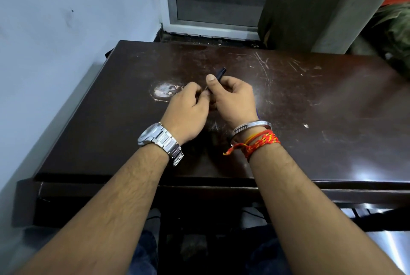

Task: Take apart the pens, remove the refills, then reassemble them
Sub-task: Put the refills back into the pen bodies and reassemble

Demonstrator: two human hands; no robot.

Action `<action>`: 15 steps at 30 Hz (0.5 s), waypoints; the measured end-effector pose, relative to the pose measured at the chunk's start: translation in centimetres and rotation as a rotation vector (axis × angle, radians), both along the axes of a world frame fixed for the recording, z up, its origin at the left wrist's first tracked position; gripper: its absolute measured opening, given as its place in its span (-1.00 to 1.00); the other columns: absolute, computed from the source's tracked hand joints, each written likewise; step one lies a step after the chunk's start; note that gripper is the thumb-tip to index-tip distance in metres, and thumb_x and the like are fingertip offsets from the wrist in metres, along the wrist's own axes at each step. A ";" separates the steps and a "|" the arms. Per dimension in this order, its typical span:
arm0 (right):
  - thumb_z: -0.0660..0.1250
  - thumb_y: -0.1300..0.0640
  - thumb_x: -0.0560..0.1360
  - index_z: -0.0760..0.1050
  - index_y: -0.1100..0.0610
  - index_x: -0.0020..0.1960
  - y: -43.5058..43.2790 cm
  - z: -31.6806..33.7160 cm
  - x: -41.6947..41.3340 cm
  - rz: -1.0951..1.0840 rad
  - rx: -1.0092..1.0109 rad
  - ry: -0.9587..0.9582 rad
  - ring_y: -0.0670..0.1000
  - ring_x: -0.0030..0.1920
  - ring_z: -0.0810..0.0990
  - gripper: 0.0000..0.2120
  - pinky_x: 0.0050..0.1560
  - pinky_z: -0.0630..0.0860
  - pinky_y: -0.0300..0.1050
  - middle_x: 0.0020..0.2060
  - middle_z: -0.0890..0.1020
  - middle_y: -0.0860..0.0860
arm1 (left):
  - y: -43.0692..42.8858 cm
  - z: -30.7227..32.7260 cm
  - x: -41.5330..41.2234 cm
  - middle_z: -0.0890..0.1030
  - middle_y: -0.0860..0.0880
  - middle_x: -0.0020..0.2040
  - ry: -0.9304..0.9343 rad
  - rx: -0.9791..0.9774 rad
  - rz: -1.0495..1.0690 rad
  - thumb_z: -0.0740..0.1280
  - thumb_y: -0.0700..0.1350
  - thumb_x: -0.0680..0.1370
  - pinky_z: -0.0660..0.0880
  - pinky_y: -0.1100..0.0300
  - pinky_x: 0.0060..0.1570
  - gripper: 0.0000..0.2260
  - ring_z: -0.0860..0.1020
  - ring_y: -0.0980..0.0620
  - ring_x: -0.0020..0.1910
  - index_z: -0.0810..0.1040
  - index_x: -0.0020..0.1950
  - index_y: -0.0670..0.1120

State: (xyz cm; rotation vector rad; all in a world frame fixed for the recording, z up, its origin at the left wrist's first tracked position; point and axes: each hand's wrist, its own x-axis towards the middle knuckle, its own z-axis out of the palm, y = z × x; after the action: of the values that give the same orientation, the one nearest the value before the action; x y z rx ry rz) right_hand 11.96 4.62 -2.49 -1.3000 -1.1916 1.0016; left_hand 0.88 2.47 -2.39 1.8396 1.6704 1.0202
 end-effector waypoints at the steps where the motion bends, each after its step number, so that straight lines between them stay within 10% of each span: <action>1: 0.39 0.05 0.52 0.52 0.15 -0.32 0.0 0.0 0.0 0.010 -0.003 0.019 0.04 -0.38 0.51 -0.71 -0.30 0.55 0.02 -0.41 0.55 0.10 | 0.0 -0.1 0.0 0.53 0.02 -0.28 -0.003 0.020 -0.015 0.19 -0.06 0.62 0.27 0.18 -0.38 -0.82 0.46 0.05 -0.33 0.48 -0.06 -0.12; 15: 0.31 0.13 0.58 0.54 0.45 -0.13 -0.1 0.4 -0.2 -0.067 -0.037 0.164 0.11 -0.21 0.45 -0.65 -0.10 0.50 0.30 -0.29 0.53 0.24 | 0.6 0.1 1.0 0.53 0.06 -0.40 0.019 0.040 0.028 0.19 0.06 0.59 0.29 0.21 -0.47 -0.84 0.49 0.10 -0.40 0.43 -0.15 0.04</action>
State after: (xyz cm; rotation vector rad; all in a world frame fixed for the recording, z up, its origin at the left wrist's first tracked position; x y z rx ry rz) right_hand 11.73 4.52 -2.12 -1.2525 -1.0031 1.0647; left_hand 1.89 3.07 -2.27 1.8615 1.7032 1.0581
